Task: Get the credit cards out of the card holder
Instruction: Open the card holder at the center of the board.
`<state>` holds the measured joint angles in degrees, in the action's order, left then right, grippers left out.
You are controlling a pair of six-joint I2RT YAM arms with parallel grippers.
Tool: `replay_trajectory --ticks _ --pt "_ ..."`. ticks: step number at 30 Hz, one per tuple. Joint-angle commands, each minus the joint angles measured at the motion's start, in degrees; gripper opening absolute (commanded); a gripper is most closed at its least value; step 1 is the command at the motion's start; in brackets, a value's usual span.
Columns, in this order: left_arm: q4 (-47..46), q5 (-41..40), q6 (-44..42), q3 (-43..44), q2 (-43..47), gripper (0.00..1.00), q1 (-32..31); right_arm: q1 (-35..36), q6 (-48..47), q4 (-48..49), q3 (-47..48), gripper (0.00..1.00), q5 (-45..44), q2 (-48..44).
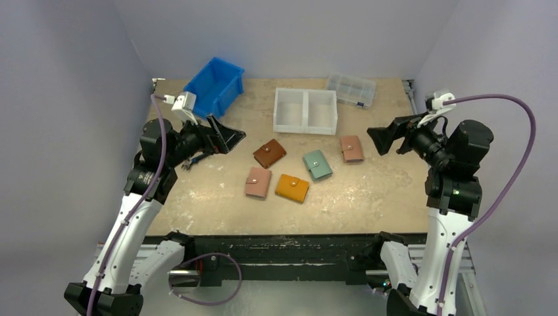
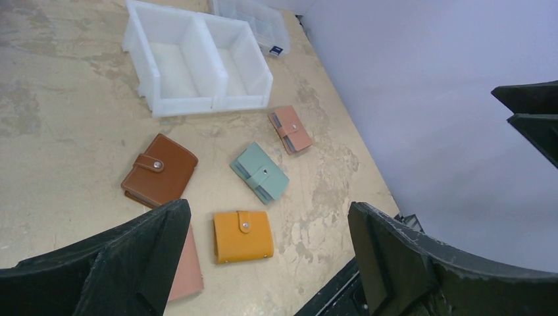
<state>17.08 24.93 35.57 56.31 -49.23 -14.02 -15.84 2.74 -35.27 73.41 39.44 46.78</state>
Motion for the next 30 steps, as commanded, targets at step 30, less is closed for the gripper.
replay_trajectory --ticks 30 --pt "-2.7 -24.2 -3.4 -3.0 -15.6 0.98 -27.5 -0.2 -35.1 5.6 -28.5 0.99 33.1 5.2"
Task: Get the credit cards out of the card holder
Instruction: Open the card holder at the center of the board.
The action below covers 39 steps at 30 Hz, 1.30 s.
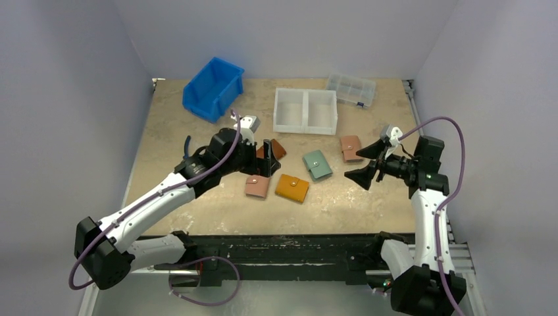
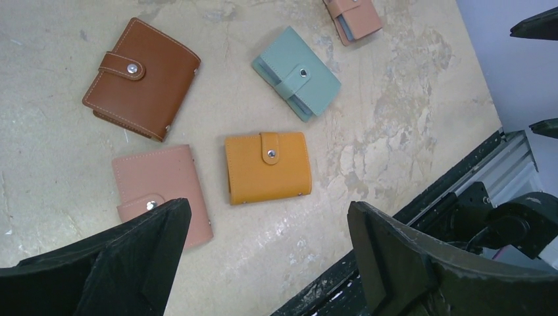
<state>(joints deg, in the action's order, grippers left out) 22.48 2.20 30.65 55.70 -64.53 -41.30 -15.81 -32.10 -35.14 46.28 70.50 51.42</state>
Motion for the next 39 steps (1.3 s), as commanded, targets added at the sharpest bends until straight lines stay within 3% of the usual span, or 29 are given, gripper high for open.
replay_trajectory --ticks 1,5,11,22,31,34,39 --pt "-9.6 -1.9 2.0 -3.3 -0.3 0.99 -0.1 -0.3 -0.3 5.7 -1.5 0.99 1.7 0.6" --pt "-12.9 -5.7 4.4 -5.5 -0.7 0.99 0.0 -0.3 -0.3 5.8 -1.8 0.99 1.6 0.7" --pt "-13.3 -3.1 4.7 -4.3 -4.0 0.99 0.3 -0.2 -0.3 5.6 -1.7 0.99 1.0 0.5" --pt "-5.4 -3.3 0.6 6.7 -19.1 0.84 -0.7 -0.3 -0.3 5.7 -1.8 0.99 0.0 0.7" --pt "-17.6 6.3 3.5 9.2 -31.6 0.77 -2.5 -0.3 0.1 6.2 -2.0 0.99 -1.2 0.8" --pt "-18.5 3.1 4.9 11.5 -36.3 0.75 -4.1 -0.2 0.3 6.2 -2.0 0.99 -1.7 0.8" --pt "-8.8 -9.2 9.1 20.7 -43.6 0.73 -6.8 -0.2 0.5 6.3 -2.0 0.99 -2.2 1.0"
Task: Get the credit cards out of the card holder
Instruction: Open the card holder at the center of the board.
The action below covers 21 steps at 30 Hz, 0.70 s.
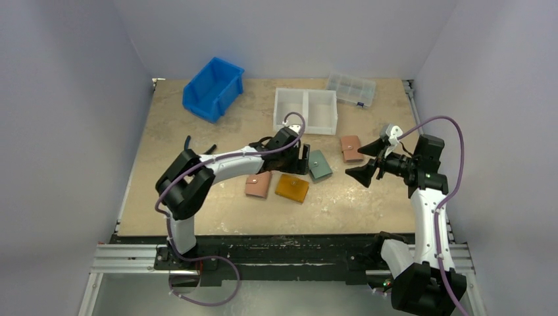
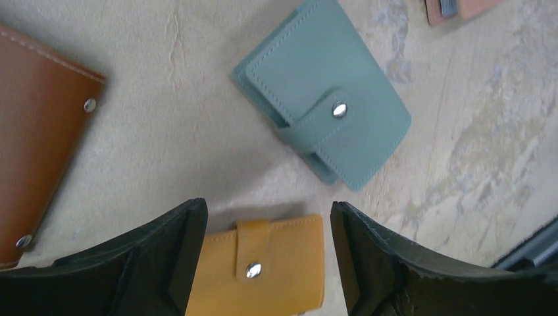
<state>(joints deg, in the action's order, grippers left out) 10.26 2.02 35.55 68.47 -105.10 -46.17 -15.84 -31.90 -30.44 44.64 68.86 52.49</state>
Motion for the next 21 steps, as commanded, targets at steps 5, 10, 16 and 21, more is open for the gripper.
replay_trajectory --ticks 5,10,16,21 --pt "3.9 -13.3 12.0 8.7 -3.6 0.68 -2.7 -0.2 0.4 1.5 -0.3 0.99 -0.8 0.2" --pt "3.7 -11.8 17.2 10.0 -4.2 0.65 -2.7 -0.2 0.4 1.3 -0.2 0.99 -1.4 0.7" --pt "5.2 -7.3 9.9 12.3 -4.1 0.61 -2.6 -0.2 0.3 1.1 0.0 0.99 -1.8 0.7" --pt "8.2 -2.4 -5.0 9.0 0.8 0.61 -2.8 -0.2 -0.2 0.8 0.0 0.99 -2.3 0.5"
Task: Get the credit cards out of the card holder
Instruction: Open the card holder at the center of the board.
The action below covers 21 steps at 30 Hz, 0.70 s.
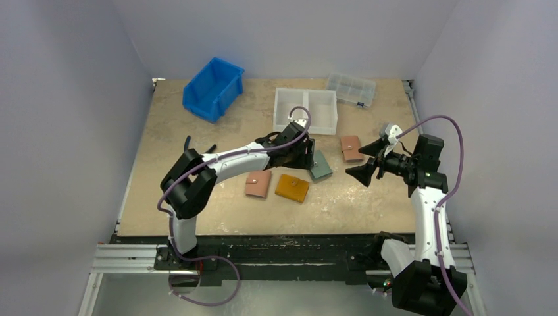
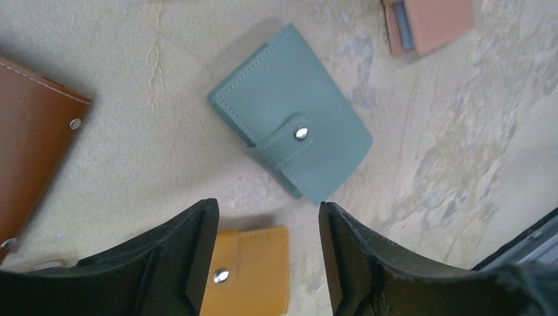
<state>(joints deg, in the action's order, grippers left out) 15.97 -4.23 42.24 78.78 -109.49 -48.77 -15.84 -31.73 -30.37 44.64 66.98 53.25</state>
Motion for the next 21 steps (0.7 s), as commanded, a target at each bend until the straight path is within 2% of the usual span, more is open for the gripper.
replay_trajectory --ticks 1,5,9,14,17,21 --pt "3.8 2.8 -13.2 -2.1 6.5 0.61 -0.3 -0.2 -0.4 0.5 0.0 0.99 -0.5 -0.3" --pt "11.6 -3.0 -15.0 -1.3 8.4 0.61 -1.4 -0.2 -0.9 0.2 0.0 0.99 -0.6 -0.2" --pt "15.2 -7.8 -10.7 -0.9 7.6 0.59 -3.7 -0.2 -0.9 0.2 -0.1 0.99 -1.0 -0.3" --pt "14.7 -8.9 0.1 -3.7 8.0 0.50 -3.9 -0.2 -0.9 0.2 -0.2 0.99 -1.2 -0.4" --pt "14.8 -9.4 6.3 -5.8 9.1 0.50 -3.9 -0.2 -1.0 0.2 -0.2 0.99 -1.2 -0.6" --pt "12.1 -9.7 7.4 -10.0 11.9 0.51 -3.7 -0.2 -1.1 0.2 -0.2 0.99 -1.2 -0.7"
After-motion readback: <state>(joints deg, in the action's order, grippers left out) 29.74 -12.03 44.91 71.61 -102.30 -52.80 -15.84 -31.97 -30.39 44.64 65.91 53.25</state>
